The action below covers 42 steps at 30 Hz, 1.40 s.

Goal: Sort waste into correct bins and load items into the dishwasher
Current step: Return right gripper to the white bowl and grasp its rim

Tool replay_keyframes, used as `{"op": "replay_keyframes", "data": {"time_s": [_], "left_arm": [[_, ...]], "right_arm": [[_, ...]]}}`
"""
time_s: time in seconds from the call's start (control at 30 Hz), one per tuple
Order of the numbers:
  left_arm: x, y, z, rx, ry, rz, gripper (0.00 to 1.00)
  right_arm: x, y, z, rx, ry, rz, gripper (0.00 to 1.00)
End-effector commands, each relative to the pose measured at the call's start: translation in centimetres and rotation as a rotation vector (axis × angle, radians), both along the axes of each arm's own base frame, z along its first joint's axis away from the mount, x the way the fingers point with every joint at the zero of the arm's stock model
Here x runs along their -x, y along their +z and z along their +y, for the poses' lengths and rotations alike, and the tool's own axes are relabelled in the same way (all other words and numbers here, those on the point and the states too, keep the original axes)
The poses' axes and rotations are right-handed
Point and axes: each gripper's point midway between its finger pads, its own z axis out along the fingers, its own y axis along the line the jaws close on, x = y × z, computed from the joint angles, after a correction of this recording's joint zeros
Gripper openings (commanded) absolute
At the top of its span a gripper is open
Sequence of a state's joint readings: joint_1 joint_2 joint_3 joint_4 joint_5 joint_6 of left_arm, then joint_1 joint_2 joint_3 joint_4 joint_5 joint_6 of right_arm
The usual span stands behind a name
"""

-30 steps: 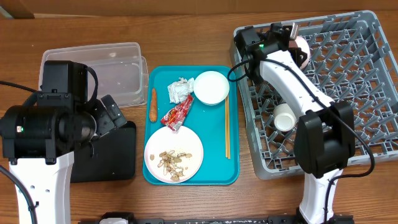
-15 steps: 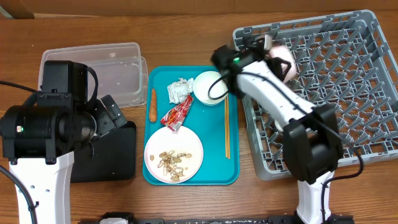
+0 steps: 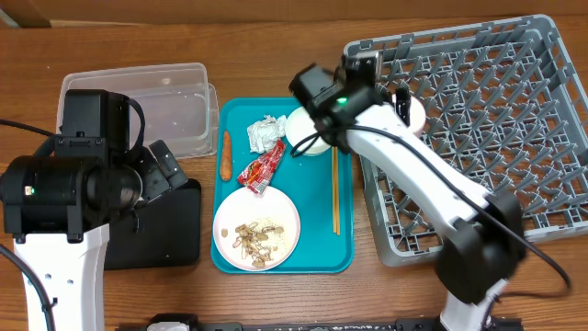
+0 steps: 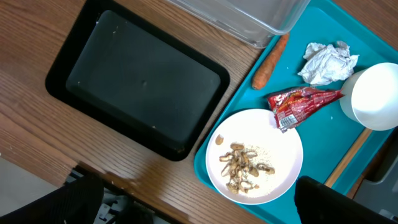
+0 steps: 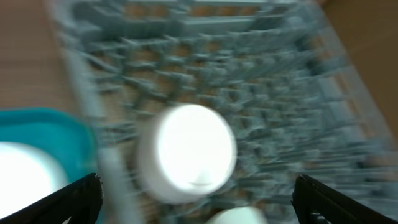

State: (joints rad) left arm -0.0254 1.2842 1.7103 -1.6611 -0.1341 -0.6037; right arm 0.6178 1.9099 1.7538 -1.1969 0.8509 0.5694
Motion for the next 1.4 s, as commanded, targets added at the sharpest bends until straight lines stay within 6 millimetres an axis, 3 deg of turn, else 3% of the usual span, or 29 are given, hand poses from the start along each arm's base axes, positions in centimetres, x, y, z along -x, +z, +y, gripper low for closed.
{"op": "replay_keyframes", "data": {"time_s": [0.0,0.07,0.13,0.3,0.4,0.87,1.07,1.37], "left_arm": [[-0.1,0.2,0.3,-0.008,0.014,-0.007,1.00],[-0.1,0.2,0.3,-0.008,0.014,-0.007,1.00],[-0.1,0.2,0.3,-0.008,0.014,-0.007,1.00],[-0.1,0.2,0.3,-0.008,0.014,-0.007,1.00],[-0.1,0.2,0.3,-0.008,0.014,-0.007,1.00],[-0.1,0.2,0.3,-0.008,0.014,-0.007,1.00],[-0.1,0.2,0.3,-0.008,0.014,-0.007,1.00],[-0.1,0.2,0.3,-0.008,0.014,-0.007,1.00]], "right_arm": [[1.6,1.7,6.4,-0.412,0.202,0.095,1.00],[2.6,1.4,9.5,-0.542,0.324,0.178,0.96],[3.3,0.7,11.3,-0.628,0.366,0.236,0.90],[3.6,-2.3,11.3,-0.719,0.156,0.268,0.68],[3.1,-4.3,10.7,-0.768,-0.002,0.251,0.60],[2.5,-13.7,10.4,-0.786,-0.345,0.327,0.59],[1.7,-14.6,10.2,-0.795,-0.371,0.308,0.58],[2.2,-16.5,9.7,-0.778,-0.404,0.364,0.56]]}}
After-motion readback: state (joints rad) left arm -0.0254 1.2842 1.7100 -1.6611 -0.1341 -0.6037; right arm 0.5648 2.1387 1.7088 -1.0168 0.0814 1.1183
